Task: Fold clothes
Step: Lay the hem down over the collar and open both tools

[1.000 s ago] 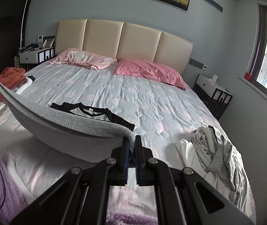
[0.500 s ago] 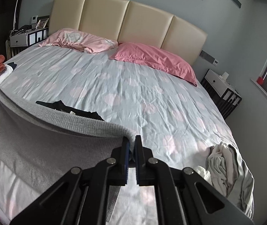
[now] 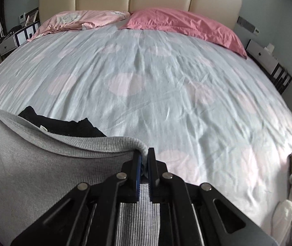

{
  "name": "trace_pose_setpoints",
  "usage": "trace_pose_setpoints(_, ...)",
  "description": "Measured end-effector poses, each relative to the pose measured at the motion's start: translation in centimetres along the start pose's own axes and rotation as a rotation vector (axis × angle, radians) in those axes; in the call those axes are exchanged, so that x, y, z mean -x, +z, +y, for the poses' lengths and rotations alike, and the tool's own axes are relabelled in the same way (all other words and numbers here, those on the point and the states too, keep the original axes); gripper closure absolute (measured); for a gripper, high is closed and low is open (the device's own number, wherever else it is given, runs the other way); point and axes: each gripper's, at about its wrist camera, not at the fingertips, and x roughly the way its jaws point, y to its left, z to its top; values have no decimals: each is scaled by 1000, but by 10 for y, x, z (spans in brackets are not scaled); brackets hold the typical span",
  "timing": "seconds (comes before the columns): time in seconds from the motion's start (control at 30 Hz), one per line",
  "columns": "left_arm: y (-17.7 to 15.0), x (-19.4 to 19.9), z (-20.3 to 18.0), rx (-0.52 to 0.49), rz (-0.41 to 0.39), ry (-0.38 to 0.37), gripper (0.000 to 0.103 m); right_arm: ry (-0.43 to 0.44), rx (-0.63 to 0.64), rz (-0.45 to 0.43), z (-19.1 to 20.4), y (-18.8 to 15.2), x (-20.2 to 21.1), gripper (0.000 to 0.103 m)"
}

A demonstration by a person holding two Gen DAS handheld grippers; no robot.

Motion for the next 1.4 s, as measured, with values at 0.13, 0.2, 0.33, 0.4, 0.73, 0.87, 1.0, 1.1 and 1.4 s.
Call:
trace_pose_setpoints(0.13, -3, -11, 3, 33, -11, -10, 86, 47, -42, 7, -6, -3, -14, 95)
trace_pose_setpoints(0.2, -2, -9, 10, 77, -22, -12, 72, 74, -81, 13, -12, -2, -14, 95)
trace_pose_setpoints(0.33, -4, -8, 35, 213, -12, -56, 63, 166, -225, 7, -32, -2, -12, 90)
trace_pose_setpoints(0.4, -7, -8, 44, 249, -6, -32, 63, 200, -311, 1, -46, -3, -10, 80)
trace_pose_setpoints(0.73, -29, 15, 62, 349, -6, -63, 63, 345, -614, 1, -92, -10, 3, 73)
trace_pose_setpoints(0.87, -41, 36, 58, 329, 1, -110, 63, 360, -594, 2, -82, -18, 24, 73)
trace_pose_setpoints(1.0, -53, 61, 58, 366, 16, -194, 63, 368, -568, 39, -70, -37, 49, 73)
trace_pose_setpoints(1.1, -69, 82, 57, 392, 31, -268, 63, 354, -564, 68, -66, -58, 68, 73)
trace_pose_setpoints(1.4, -134, 109, 45, 464, 186, -406, 52, 288, -643, 193, -81, -145, 114, 73)
